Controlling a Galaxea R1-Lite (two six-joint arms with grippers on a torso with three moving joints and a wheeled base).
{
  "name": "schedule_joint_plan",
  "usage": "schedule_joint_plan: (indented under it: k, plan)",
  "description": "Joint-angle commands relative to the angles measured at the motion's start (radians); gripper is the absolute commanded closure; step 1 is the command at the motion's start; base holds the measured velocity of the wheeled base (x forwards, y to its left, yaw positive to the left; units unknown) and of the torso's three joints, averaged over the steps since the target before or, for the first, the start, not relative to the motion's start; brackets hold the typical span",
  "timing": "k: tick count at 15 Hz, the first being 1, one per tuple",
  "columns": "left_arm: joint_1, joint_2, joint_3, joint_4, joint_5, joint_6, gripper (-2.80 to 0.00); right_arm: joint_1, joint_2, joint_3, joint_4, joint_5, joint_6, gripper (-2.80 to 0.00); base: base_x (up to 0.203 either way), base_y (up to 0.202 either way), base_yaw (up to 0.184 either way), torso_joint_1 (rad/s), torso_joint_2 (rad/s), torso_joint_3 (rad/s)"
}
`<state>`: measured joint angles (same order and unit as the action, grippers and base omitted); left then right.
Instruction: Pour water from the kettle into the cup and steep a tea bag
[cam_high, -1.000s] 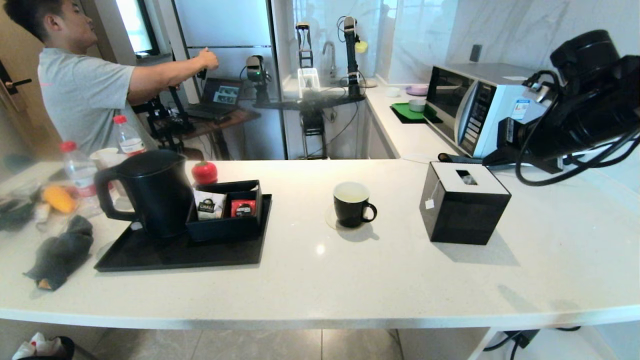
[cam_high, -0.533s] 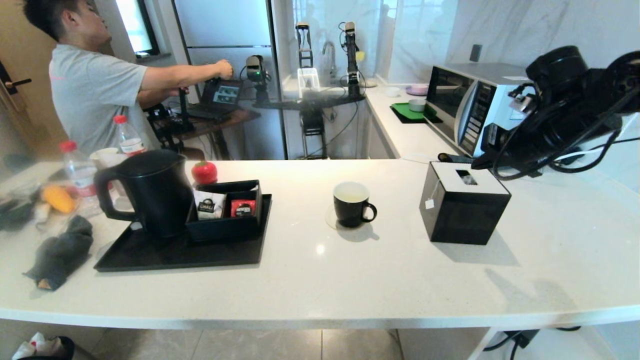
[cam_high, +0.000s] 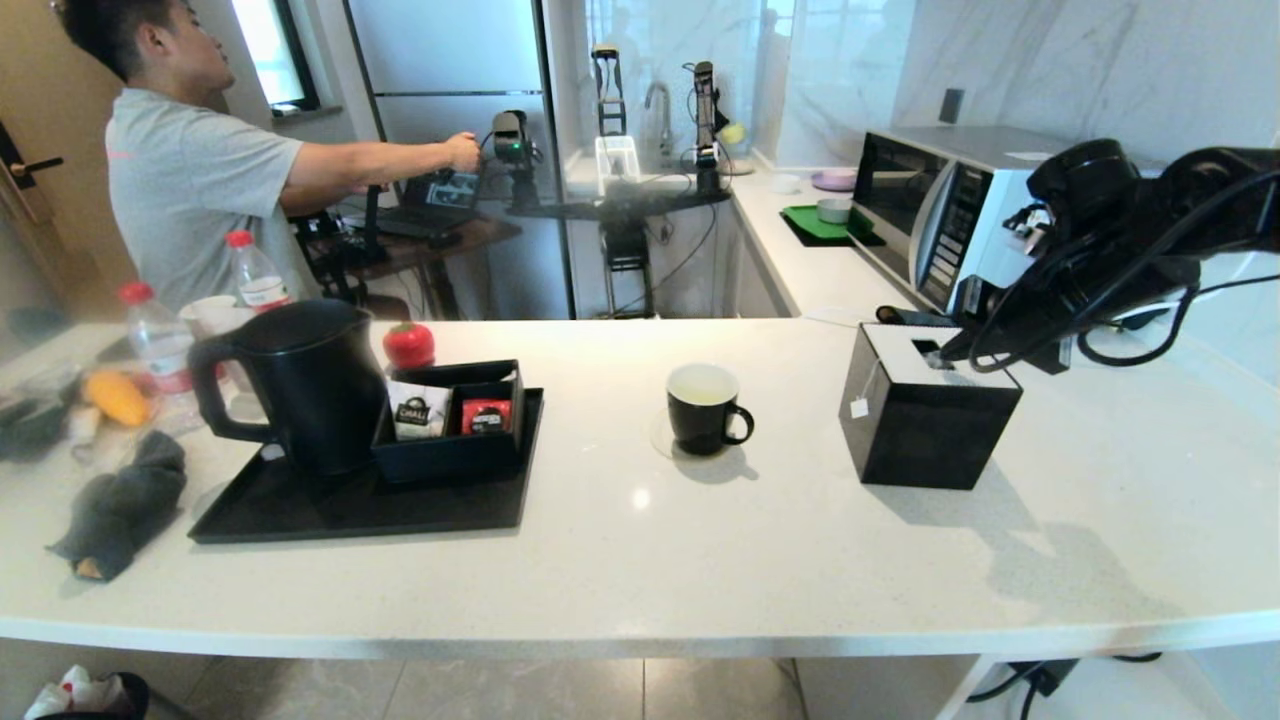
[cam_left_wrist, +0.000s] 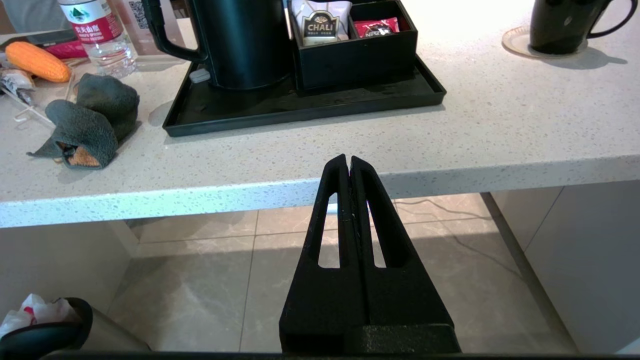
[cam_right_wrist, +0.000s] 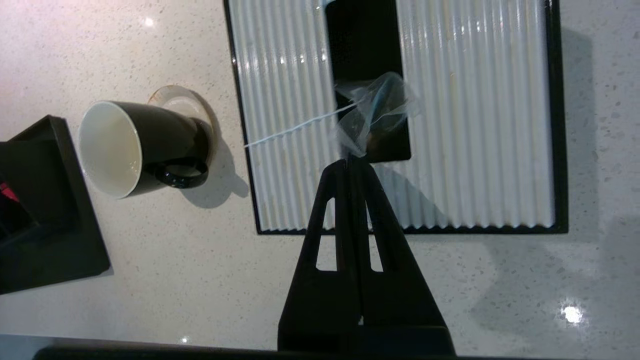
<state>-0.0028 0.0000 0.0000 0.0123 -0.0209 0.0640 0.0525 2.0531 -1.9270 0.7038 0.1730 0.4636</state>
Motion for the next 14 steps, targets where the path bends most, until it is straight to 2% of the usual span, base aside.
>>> schedule_joint_plan:
  k: [1,14]
  plan:
    - [0.001,0.0,0.0,0.0,-0.001,0.0,0.0,-0.014,0.025,-0.004,0.005,0.002,0.003,0.0,0.0,0.0,0.0,0.0,0.0,0.0]
    - [0.0,0.0,0.0,0.0,-0.001,0.0,0.0,-0.022,0.054,-0.02,-0.038,0.0,0.002,0.0,0.0,0.0,0.0,0.0,0.0,0.0]
